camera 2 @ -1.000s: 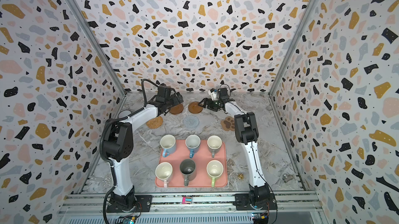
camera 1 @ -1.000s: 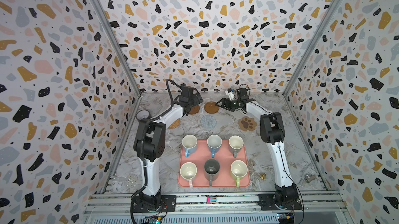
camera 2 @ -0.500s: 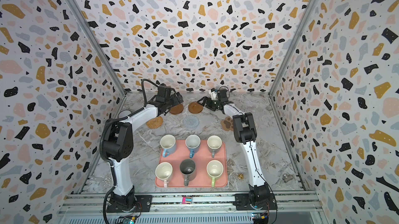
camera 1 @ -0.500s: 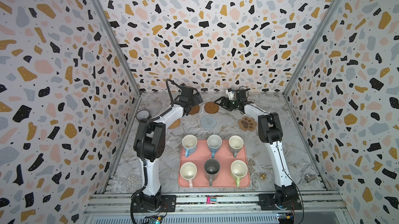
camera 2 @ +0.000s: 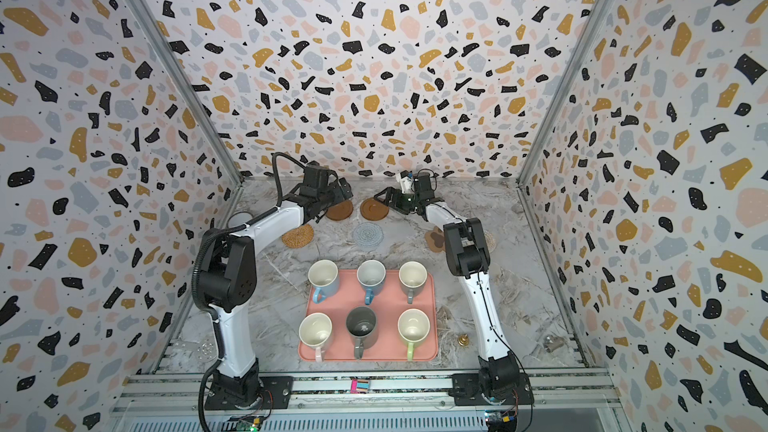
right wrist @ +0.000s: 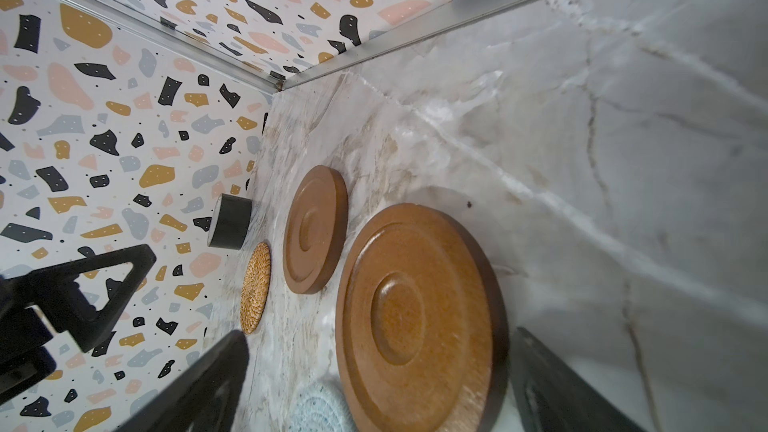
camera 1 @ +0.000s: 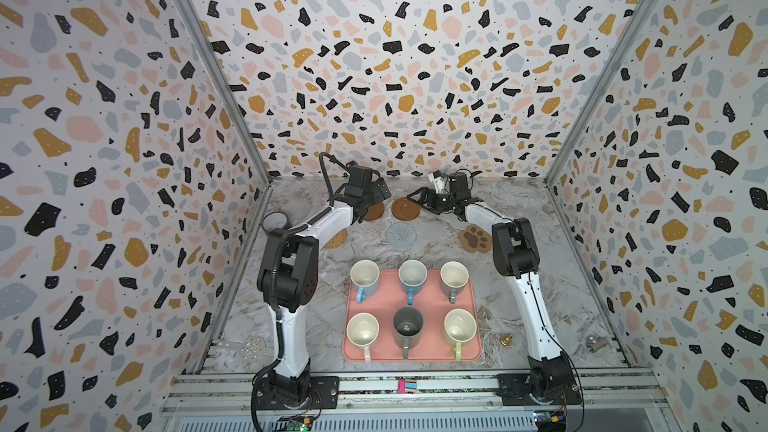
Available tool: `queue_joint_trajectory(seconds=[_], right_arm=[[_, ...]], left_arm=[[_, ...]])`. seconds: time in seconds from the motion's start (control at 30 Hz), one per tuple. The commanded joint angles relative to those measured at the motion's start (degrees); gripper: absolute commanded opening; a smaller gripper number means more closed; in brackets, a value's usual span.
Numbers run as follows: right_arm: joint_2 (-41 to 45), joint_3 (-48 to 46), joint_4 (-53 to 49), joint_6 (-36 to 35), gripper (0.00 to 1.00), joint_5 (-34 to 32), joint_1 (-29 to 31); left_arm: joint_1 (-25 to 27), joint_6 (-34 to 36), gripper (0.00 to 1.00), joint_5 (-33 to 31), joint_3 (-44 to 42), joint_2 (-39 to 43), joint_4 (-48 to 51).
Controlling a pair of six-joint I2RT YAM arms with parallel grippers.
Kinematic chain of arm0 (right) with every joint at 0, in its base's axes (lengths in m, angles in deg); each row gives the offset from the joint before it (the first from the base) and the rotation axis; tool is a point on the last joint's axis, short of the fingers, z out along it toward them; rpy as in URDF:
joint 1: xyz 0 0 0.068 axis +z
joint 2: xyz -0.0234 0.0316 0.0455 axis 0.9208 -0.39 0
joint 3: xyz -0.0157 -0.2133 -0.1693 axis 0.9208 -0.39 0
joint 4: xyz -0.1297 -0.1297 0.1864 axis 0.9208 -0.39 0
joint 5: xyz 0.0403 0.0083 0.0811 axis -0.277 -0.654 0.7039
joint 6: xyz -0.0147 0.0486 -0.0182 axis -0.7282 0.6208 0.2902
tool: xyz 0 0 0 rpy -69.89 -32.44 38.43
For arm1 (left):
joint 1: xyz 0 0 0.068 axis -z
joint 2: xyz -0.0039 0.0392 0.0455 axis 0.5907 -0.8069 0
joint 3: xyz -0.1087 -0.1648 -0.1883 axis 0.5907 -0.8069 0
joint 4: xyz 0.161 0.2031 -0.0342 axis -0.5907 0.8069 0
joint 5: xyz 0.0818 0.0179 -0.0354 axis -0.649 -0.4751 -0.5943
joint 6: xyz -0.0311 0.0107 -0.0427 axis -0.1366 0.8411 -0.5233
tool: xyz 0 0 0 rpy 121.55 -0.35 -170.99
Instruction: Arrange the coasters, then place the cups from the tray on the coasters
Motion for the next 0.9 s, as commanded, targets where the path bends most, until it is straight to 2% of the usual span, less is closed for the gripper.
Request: queue_joint_trajectory(seconds=[0.0,0.33,0.57,0.73,0.87], right_arm=[[-1.37,1.24,-1.67,1.22,0.99,-0.04,0.43],[0.29,1.57,-2.42,1.00,0.99,-1.42,-0.11],[5.06,2.04,-8.74,-4.57,0.99,-2.05,-1.69],[8.22,1.90,-12.85,-7.86,0.99,-0.05,-2.59],[11.65,0.89,-18.76,-12.83,0.99,-0.41,-3.24]], left_arm=[[-0.16,-0.21,1.00,-0.14,0.34,2.35,-0.84],[-0.16,-0.26,1.00,-0.13,0.42,2.28,-0.95],[-0.15,-0.24,1.00,0.03,1.03,1.76,-0.94],[-0.16,-0.23,1.00,0.38,1.48,1.23,-1.03],[-0.18,-0.28,1.00,0.38,1.17,1.22,-1.13]])
